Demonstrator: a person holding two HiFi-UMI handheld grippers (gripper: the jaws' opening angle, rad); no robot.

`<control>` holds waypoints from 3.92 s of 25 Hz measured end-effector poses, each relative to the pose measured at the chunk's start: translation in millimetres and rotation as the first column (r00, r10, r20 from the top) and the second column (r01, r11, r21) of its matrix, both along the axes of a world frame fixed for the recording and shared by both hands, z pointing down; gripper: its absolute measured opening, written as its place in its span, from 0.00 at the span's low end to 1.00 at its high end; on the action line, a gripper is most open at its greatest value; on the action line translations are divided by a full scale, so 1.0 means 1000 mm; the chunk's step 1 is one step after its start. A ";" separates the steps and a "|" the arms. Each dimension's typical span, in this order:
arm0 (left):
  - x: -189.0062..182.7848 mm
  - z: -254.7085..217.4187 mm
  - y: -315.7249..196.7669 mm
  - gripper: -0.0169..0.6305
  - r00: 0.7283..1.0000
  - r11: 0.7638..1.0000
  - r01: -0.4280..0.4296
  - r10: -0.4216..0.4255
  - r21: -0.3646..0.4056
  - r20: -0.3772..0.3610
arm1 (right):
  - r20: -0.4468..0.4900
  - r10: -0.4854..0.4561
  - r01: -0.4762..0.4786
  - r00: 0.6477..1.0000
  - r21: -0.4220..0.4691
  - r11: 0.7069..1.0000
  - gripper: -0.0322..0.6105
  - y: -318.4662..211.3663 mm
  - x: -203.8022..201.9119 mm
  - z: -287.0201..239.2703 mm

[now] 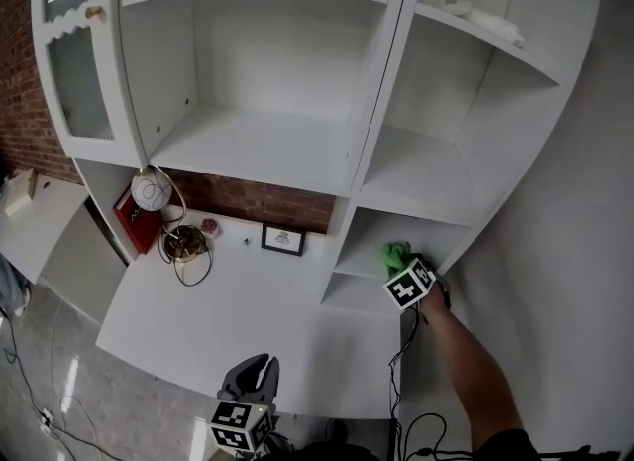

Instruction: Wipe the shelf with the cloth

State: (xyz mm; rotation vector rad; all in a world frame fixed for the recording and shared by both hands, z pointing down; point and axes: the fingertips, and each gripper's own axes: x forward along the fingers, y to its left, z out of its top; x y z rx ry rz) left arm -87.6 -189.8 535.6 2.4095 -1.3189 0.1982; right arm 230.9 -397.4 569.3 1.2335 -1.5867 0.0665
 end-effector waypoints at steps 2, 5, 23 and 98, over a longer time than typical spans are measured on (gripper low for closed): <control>0.005 0.000 -0.001 0.11 0.999 0.999 -0.036 0.036 0.001 -0.007 | 0.012 0.000 0.000 1.000 -0.001 1.000 0.21 0.014 -0.001 0.001; 0.008 0.001 -0.003 0.11 0.997 0.997 -0.079 0.079 0.004 -0.008 | 0.016 0.002 -0.002 1.000 -0.006 1.000 0.21 0.033 -0.002 0.003; -0.074 0.024 0.023 0.11 0.998 0.995 0.041 -0.037 -0.086 0.054 | -0.019 0.426 -0.423 0.904 0.082 0.902 0.22 -0.072 0.058 -0.016; -0.024 -0.119 0.004 0.11 0.961 0.929 0.259 -0.276 0.265 0.026 | 0.618 -0.525 0.013 0.585 0.640 0.768 0.22 0.185 -0.135 -0.171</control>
